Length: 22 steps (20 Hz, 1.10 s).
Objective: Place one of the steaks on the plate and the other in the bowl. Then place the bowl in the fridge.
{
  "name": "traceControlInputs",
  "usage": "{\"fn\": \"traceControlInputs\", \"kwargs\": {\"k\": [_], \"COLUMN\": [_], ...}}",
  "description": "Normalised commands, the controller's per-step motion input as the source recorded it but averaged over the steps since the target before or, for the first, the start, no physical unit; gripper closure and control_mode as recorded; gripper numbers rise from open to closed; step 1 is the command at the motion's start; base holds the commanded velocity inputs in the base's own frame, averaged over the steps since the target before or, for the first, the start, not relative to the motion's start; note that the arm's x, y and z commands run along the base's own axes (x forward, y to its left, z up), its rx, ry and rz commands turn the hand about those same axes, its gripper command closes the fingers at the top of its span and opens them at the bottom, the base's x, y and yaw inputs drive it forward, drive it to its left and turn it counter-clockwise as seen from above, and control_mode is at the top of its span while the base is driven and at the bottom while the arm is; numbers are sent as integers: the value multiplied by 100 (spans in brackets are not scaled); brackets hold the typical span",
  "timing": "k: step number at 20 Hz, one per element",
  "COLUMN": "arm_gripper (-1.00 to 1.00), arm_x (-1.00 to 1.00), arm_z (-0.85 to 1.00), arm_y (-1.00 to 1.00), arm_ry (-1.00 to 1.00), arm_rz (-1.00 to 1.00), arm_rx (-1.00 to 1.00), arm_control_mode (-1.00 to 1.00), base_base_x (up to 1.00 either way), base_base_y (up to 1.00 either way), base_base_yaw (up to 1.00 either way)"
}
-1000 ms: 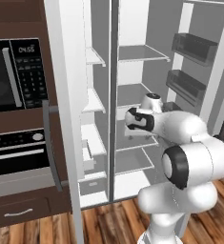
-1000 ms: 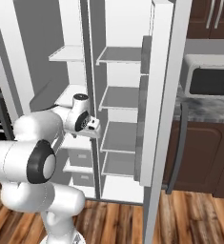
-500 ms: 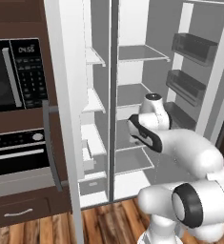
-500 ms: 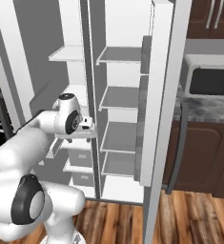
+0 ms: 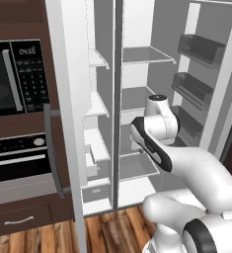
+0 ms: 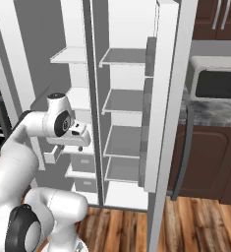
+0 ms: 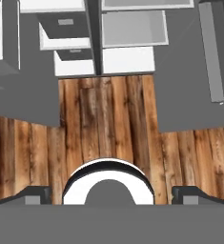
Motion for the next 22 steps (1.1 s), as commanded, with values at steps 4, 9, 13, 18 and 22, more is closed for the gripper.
{"fn": "traceControlInputs", "kwargs": {"k": [4,9,13,18,22], "arm_gripper": [-100,-100,-100,-100,-100], "arm_x": [-22,-12,0,0,0], "arm_z": [0,0,0,0,0], "arm_y": [0,0,0,0,0], "arm_ry": [0,0,0,0,0], "arm_rz": [0,0,0,0,0], "arm_rx": [0,0,0,0,0], "arm_control_mode": [-100,100,100,100,100], "base_base_x": [0,-70,-100,-77,-75], "base_base_y": [0,0,0,-11,-18], "base_base_yaw": [0,-1,-1,0,0]}}
